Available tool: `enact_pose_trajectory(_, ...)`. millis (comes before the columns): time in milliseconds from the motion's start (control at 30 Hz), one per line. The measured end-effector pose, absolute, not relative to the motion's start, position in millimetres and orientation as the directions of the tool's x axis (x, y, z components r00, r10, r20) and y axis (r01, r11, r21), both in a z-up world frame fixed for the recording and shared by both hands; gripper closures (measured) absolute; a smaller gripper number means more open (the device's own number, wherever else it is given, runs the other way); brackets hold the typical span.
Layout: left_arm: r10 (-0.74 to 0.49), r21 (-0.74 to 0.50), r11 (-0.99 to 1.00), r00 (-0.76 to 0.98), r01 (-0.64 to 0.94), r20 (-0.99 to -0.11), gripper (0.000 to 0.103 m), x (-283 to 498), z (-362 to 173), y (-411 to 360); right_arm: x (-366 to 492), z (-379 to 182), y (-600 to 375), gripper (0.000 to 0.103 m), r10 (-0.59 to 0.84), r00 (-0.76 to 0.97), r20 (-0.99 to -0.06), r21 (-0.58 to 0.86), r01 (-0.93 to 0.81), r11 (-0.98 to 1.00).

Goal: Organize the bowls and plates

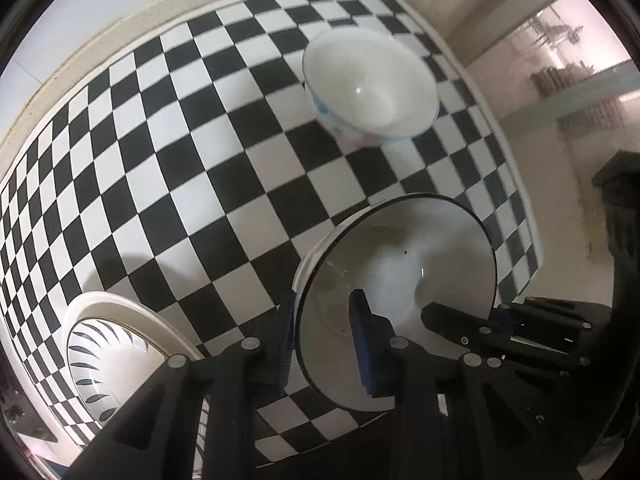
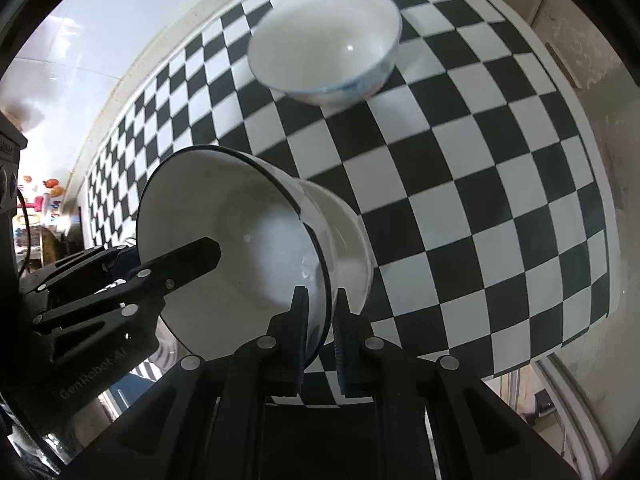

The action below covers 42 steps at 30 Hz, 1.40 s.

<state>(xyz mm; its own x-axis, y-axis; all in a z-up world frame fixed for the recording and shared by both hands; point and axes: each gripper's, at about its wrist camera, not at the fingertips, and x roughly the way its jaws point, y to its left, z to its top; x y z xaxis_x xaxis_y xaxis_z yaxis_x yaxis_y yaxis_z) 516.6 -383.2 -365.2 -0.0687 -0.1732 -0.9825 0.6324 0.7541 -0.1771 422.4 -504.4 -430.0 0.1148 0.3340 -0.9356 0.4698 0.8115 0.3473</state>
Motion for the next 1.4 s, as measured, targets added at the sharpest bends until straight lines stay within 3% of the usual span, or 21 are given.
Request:
enact_pose_trajectory(533,-0.087,-0.137,0.75,-0.11,0.647,-0.99,0.079,513,-383,-388,435,-439,-490,0.09,0.274,0.02,-0.962,0.254,0.449,0.857)
enact_pose_trajectory(1067,-0.109,-0.174,0.774,-0.143,0.609,-0.984,0.079,521,-376,-384,443,-440,-510,0.084,0.358,0.026,-0.933,0.323,0.499,0.805)
enact_pose_trajectory(1400,-0.081,-0.114,0.771,-0.08,0.627,-0.993,0.079,509,-362,-387,428,-415,-496,0.084,0.26,0.035,-0.965,0.249,0.431,0.867)
